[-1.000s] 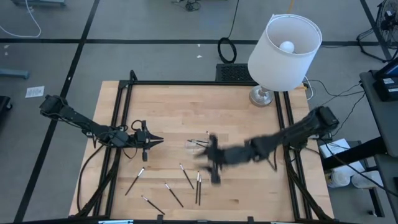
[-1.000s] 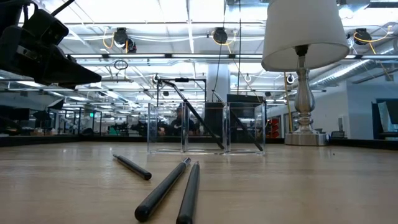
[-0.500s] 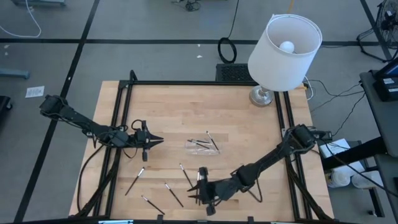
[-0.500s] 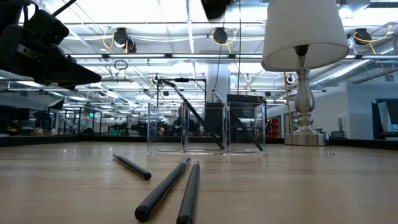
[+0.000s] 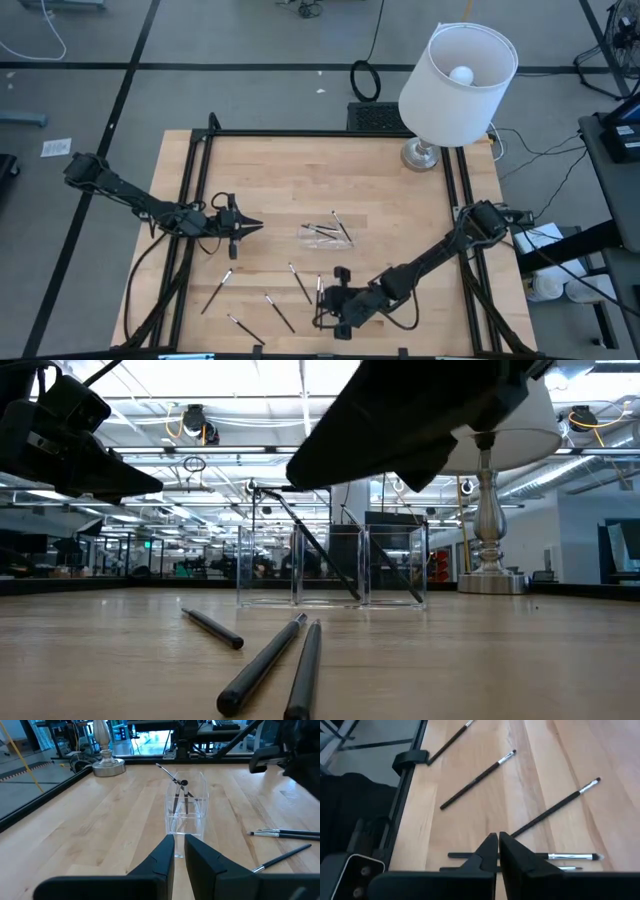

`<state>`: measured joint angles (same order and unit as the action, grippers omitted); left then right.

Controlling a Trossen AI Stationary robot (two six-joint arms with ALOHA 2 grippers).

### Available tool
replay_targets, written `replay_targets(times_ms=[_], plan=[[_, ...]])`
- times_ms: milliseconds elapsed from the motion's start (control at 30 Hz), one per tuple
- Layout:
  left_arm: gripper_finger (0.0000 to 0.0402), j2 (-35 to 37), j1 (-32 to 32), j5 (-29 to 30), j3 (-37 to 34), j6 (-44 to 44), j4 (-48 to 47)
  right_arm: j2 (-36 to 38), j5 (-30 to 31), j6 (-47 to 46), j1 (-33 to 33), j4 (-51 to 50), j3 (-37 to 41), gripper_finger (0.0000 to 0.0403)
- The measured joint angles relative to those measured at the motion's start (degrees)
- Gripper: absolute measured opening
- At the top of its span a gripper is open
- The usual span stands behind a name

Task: Pick & Place Makeup Supplies
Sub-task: Put the makeup brush into the transparent organizer

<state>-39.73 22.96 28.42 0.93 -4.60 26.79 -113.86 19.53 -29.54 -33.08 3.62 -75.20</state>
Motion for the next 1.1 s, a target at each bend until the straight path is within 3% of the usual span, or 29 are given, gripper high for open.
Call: replay_targets(times_ms=[100, 367, 433, 600, 800, 900, 1100], plan=[[0.0051, 0.0, 0.0, 0.0, 0.0, 0.0, 0.0, 0.0, 0.0, 0.0, 0.0, 0.4, 0.0, 0.0019], [0.0051, 0.0, 0.0, 0.0, 0.0, 0.2, 0.0, 0.0, -0.4, 7.7, 0.8, 5.9, 0.0, 0.0105], [0.0051, 0.0, 0.0, 0.0, 0.0, 0.3, 0.0, 0.0, -3.7, 6.8, 1.4, 7.9, 0.0, 0.0117], [0.0051, 0.0, 0.0, 0.0, 0.0, 0.3, 0.0, 0.0, -6.1, 8.5, 3.2, 12.6, 0.0, 0.0117], [0.0051, 0.0, 0.0, 0.0, 0.0, 0.3, 0.0, 0.0, -9.2, -2.1, 3.3, 12.3, -2.2, 0.0091], [0.0051, 0.0, 0.0, 0.0, 0.0, 0.3, -0.1, 0.2, -8.0, -2.1, 0.3, 4.2, -9.3, 0.0073], [0.0051, 0.0, 0.0, 0.0, 0.0, 0.3, -0.2, 0.3, 1.3, -8.9, -4.2, -24.6, -23.4, 0.0019]])
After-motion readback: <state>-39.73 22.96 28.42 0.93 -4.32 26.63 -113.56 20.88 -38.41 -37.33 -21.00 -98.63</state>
